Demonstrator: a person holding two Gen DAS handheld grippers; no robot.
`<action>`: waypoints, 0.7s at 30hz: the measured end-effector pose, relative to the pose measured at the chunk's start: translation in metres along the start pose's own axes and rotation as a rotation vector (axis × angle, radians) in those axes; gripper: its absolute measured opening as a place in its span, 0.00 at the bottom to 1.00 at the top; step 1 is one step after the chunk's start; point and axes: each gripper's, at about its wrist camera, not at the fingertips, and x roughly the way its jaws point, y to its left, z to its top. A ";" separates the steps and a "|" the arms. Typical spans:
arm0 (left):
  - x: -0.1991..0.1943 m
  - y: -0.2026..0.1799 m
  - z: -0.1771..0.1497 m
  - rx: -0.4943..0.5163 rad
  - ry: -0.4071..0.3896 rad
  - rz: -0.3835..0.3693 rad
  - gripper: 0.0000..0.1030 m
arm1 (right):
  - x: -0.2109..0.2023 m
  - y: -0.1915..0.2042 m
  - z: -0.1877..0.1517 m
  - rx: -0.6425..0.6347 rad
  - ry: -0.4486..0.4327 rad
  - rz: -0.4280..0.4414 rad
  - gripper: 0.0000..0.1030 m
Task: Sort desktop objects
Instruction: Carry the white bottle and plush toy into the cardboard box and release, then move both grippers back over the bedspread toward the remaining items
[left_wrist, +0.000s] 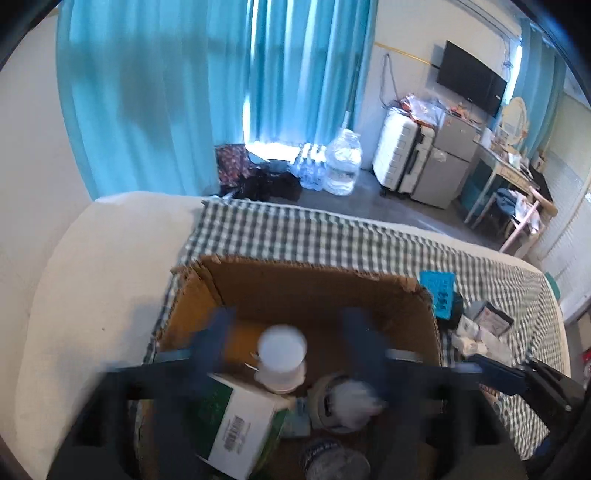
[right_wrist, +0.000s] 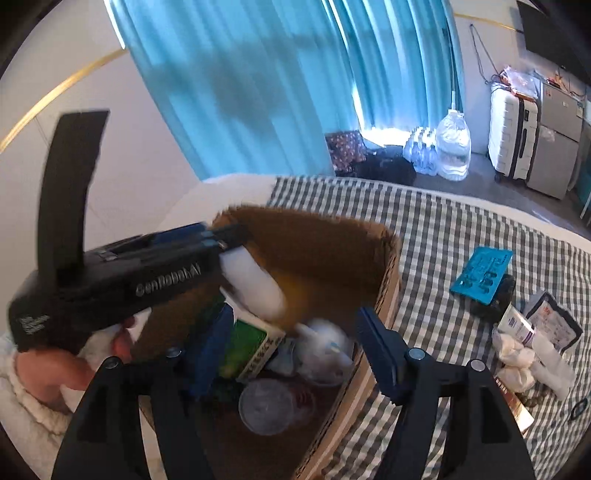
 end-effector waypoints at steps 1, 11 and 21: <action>-0.002 0.001 0.000 -0.008 -0.011 0.013 0.97 | -0.002 -0.001 0.001 0.000 -0.004 -0.017 0.67; -0.043 -0.014 -0.023 -0.049 0.021 0.015 0.99 | -0.072 -0.036 -0.033 0.064 -0.063 -0.103 0.68; -0.127 -0.105 -0.050 0.041 -0.060 -0.020 1.00 | -0.196 -0.084 -0.074 0.111 -0.186 -0.260 0.73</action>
